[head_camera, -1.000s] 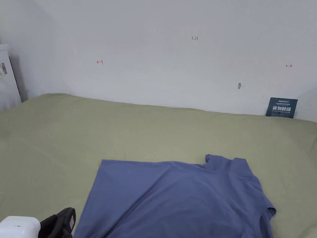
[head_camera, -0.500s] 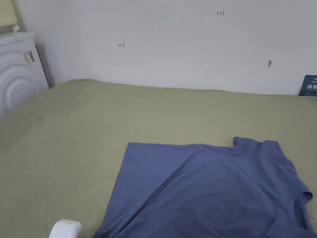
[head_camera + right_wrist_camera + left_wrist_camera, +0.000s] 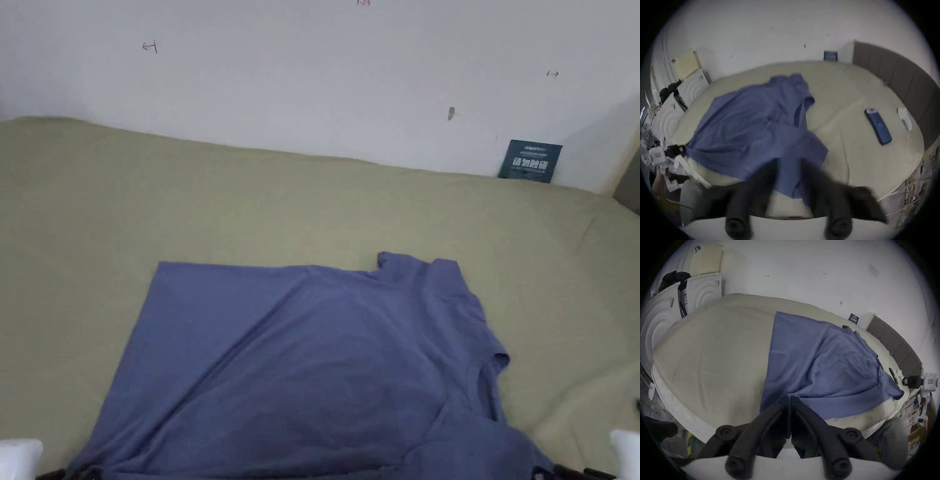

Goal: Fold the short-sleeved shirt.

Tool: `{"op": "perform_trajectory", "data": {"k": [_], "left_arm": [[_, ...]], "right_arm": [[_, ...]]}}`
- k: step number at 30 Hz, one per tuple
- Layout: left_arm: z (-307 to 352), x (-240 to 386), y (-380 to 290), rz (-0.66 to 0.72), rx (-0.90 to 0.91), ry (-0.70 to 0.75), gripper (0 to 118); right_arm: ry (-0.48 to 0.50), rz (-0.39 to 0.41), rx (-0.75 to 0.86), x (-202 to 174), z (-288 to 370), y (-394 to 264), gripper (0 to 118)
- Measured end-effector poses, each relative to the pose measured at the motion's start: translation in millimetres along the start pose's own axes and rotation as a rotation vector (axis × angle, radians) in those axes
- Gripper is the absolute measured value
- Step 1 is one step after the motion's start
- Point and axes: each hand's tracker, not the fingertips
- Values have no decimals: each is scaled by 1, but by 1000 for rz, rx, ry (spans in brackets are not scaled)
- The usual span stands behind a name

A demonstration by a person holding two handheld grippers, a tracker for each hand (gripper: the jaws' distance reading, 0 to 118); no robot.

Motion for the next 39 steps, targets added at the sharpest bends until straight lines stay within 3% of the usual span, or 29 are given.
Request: {"op": "perform_trajectory", "data": {"k": [1,2,6,7,10,11,12,14,20,27,30,31,37,38,39], "left_arm": [[0,-1,1,3,0,-6,4],[0,-3,3,4,0,-4,4],[2,-1,6,8,-7,1,4],[2,-1,6,7,-9,1,4],[-1,-3,6,7,-17,1,4],[-2,-4,5,6,-21,-2,4],[-2,-4,5,5,-24,-1,4],[-3,-4,2,1,-23,1,4],[13,-4,14,40,-3,-30,4],[2,-2,98,10,66,-57,4],[-21,0,141,4,55,-57,4],[-29,0,154,6,34,-54,4],[-90,-8,204,17,-77,-30,4],[-101,-2,207,23,-79,-9,5],[-109,-3,206,33,-79,-8,7]], "right_arm": [[8,18,-78,3,-13,4,88],[38,13,-161,6,-29,4,102],[-13,68,-277,6,-63,5,99],[-24,85,-290,8,-69,3,88],[-38,84,-277,6,-70,0,12],[14,34,-246,5,-63,0,10],[42,4,-223,2,-58,1,10],[-30,81,-203,-9,-49,2,10],[23,75,-168,-15,-12,24,10],[82,72,-111,-15,-13,115,10],[125,-10,-174,-7,-40,154,10],[123,-25,-186,8,-59,164,10],[104,-159,-286,17,-124,216,11],[98,-164,-282,16,-134,220,13],[98,-173,-281,7,-130,217,24]]}}
